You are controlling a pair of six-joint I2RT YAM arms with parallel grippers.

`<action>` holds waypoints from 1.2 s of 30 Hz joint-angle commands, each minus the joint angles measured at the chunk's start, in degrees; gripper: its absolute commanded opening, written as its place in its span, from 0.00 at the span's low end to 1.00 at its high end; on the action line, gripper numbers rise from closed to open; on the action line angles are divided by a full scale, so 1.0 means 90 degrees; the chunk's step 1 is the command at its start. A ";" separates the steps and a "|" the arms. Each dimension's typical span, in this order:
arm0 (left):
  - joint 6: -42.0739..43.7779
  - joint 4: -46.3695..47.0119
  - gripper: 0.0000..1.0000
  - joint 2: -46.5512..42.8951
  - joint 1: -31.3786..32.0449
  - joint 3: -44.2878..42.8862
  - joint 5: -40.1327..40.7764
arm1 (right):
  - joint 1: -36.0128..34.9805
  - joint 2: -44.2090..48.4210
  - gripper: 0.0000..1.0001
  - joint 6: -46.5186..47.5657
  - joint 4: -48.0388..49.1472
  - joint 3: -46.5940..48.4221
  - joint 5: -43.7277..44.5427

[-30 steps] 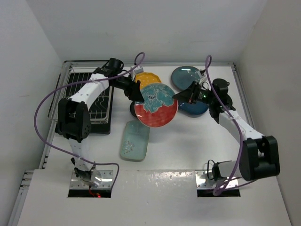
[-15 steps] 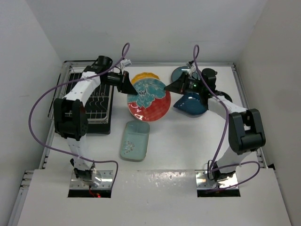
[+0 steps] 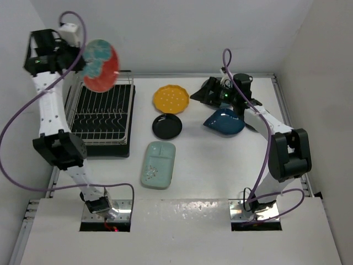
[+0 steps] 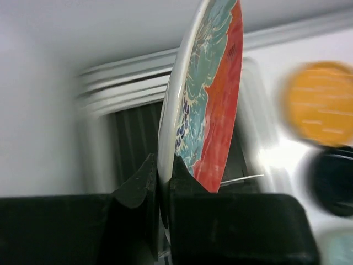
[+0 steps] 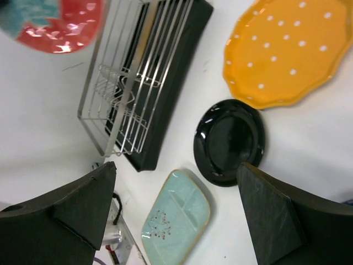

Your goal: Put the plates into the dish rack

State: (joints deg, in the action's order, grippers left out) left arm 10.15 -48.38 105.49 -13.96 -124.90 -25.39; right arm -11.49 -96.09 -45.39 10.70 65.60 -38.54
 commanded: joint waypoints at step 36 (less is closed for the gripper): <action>0.1969 0.1321 0.02 -0.1790 -0.2053 0.3818 0.1922 | -0.0277 0.0101 0.87 0.1009 -0.1569 0.0885 0.0542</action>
State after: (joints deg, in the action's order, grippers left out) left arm 28.12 -44.27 93.34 -30.98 -92.71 -7.73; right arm -14.13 -98.37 -38.74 -2.22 73.78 -36.07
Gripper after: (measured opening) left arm 0.091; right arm 0.874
